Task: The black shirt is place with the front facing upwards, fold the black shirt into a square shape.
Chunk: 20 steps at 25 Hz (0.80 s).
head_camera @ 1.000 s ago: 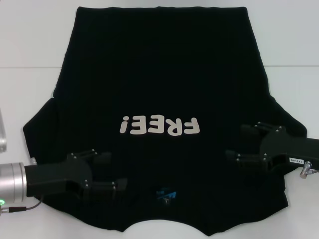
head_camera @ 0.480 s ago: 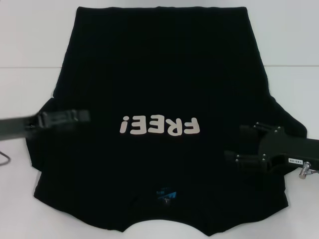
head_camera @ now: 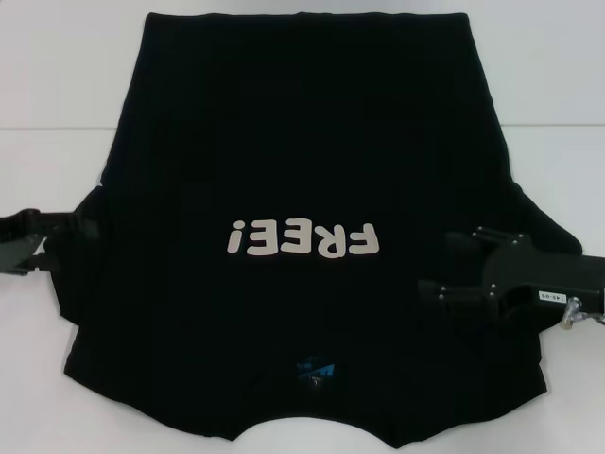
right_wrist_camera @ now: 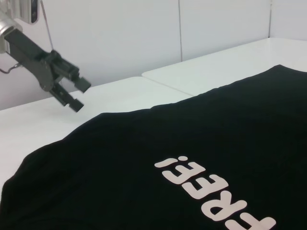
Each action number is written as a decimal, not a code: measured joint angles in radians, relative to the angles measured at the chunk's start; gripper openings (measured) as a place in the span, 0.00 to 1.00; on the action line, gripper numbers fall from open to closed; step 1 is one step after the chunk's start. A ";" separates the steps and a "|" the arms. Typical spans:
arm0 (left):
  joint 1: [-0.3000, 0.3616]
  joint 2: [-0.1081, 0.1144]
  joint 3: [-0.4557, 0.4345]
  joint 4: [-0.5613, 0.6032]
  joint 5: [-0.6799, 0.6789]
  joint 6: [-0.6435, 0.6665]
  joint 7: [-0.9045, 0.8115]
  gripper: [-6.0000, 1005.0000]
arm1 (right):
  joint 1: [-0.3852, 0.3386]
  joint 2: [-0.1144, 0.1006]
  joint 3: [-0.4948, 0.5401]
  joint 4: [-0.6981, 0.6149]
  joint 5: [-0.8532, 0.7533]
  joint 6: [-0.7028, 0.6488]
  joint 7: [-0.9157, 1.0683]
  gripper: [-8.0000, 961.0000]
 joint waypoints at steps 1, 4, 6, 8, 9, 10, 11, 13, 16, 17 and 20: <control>-0.006 -0.002 0.000 0.000 0.026 -0.009 -0.014 0.87 | 0.002 -0.001 0.000 -0.002 -0.001 0.001 0.005 0.97; -0.012 -0.006 0.001 -0.004 0.067 -0.035 -0.037 0.87 | 0.004 -0.002 0.000 -0.007 -0.001 0.002 0.023 0.97; -0.012 -0.010 0.000 -0.013 0.081 -0.065 -0.046 0.87 | 0.005 -0.002 0.000 -0.008 -0.001 0.002 0.027 0.97; -0.012 -0.012 -0.002 -0.021 0.083 -0.081 -0.048 0.86 | 0.005 -0.002 0.000 -0.008 -0.001 0.003 0.028 0.97; -0.012 -0.014 -0.003 -0.025 0.083 -0.090 -0.050 0.86 | 0.006 -0.002 0.000 -0.008 -0.002 0.003 0.028 0.97; -0.012 -0.014 -0.003 -0.028 0.083 -0.096 -0.052 0.86 | 0.007 -0.002 0.000 -0.007 -0.002 0.003 0.028 0.97; -0.013 -0.016 -0.003 -0.029 0.084 -0.103 -0.055 0.86 | 0.007 -0.002 0.000 -0.007 -0.002 0.003 0.028 0.97; -0.013 -0.021 0.000 -0.033 0.084 -0.119 -0.066 0.86 | 0.008 -0.002 0.000 -0.008 -0.002 0.002 0.028 0.97; -0.013 -0.023 0.001 -0.052 0.084 -0.143 -0.073 0.85 | 0.008 -0.003 0.000 -0.008 -0.001 -0.003 0.028 0.97; -0.012 -0.023 0.001 -0.057 0.084 -0.149 -0.073 0.85 | 0.008 -0.002 0.000 -0.008 -0.002 -0.003 0.028 0.97; -0.009 -0.024 0.001 -0.066 0.084 -0.165 -0.073 0.84 | 0.008 -0.002 0.000 -0.009 -0.001 -0.004 0.028 0.97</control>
